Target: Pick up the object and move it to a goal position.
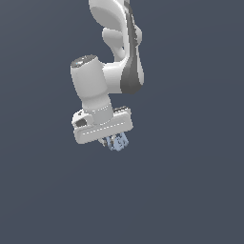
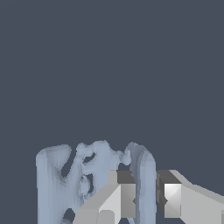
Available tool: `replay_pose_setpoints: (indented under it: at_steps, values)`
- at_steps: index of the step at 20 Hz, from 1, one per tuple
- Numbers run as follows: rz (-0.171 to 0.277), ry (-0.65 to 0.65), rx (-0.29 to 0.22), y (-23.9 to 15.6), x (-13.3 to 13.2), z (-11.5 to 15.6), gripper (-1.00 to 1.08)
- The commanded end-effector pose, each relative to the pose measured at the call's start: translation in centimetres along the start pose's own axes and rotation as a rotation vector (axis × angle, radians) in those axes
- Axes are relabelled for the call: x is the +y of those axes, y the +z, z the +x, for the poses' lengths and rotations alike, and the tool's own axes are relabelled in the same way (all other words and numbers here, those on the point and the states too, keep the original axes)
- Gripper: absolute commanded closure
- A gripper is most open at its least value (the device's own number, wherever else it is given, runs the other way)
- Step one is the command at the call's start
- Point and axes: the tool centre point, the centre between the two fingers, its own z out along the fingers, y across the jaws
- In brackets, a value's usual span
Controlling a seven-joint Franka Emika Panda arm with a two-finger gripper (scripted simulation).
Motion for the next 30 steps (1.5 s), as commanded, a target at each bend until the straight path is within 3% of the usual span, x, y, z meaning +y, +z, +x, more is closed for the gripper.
replay_pose_setpoints:
  at_steps: [1, 7, 13, 30]
  values:
    - [-0.049, 0.016, 0.07, -2.6, -0.3, 2.3, 1.08]
    - [-0.149, 0.045, 0.206, -8.1, -1.2, 6.4, 1.08]
    - [-0.227, 0.068, 0.308, -12.5, -2.2, 8.9, 1.08]
    - [-0.36, 0.105, 0.472, -20.0, -4.5, 12.1, 1.08]
